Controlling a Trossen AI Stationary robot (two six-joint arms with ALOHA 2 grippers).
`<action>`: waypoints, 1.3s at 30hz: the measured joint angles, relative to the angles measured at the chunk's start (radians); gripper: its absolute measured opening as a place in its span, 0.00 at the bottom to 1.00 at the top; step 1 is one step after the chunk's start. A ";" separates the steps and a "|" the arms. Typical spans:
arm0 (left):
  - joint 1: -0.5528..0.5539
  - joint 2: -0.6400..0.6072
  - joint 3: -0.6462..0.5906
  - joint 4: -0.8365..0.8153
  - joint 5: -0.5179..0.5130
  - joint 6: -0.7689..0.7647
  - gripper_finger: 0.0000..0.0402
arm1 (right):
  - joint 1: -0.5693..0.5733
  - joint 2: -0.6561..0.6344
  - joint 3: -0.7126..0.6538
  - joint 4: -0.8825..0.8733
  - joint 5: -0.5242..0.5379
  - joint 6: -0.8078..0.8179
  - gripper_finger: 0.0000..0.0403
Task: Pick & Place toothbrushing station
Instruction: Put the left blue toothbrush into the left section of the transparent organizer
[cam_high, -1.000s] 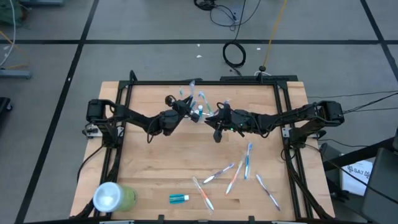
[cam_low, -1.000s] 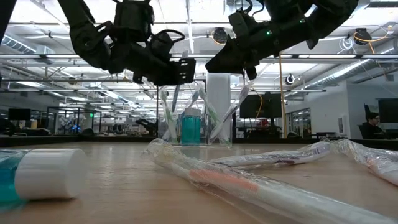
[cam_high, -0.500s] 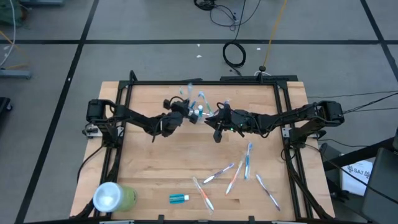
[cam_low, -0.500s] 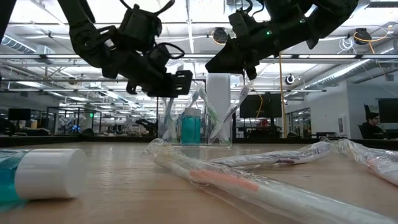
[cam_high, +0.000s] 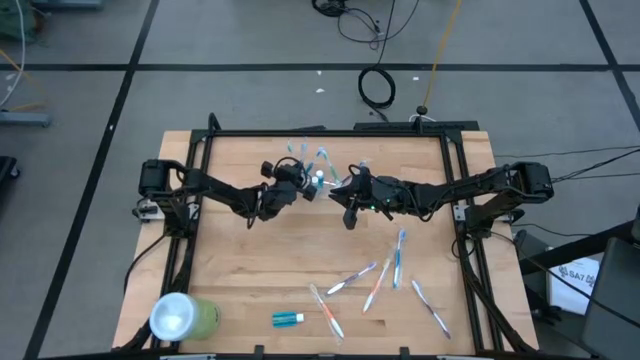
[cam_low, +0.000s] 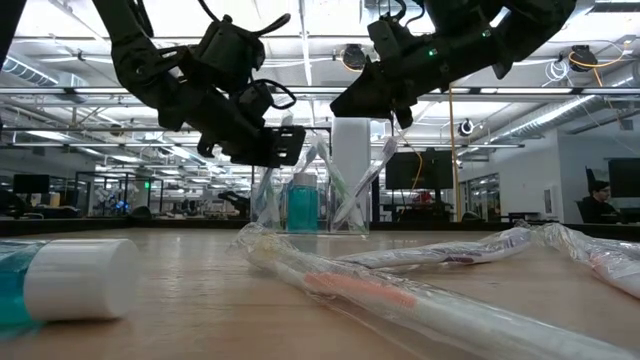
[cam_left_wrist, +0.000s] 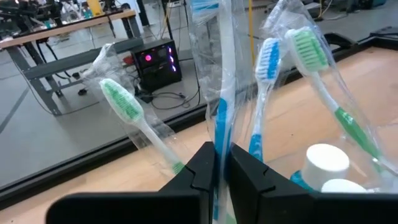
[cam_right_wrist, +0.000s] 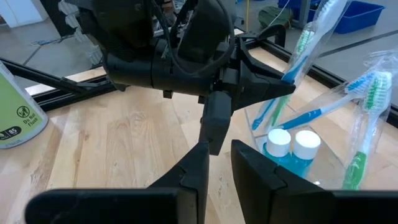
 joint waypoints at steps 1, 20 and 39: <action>0.000 0.000 0.000 0.000 0.000 -0.005 0.06 | 0.000 0.000 0.000 0.000 0.000 0.000 0.16; 0.034 -0.001 0.000 -0.097 0.118 -0.138 0.08 | 0.000 0.000 0.000 -0.005 0.000 0.000 0.16; -0.004 -0.046 0.000 -0.113 0.159 -0.096 0.39 | 0.000 0.000 0.000 -0.019 0.000 -0.045 0.16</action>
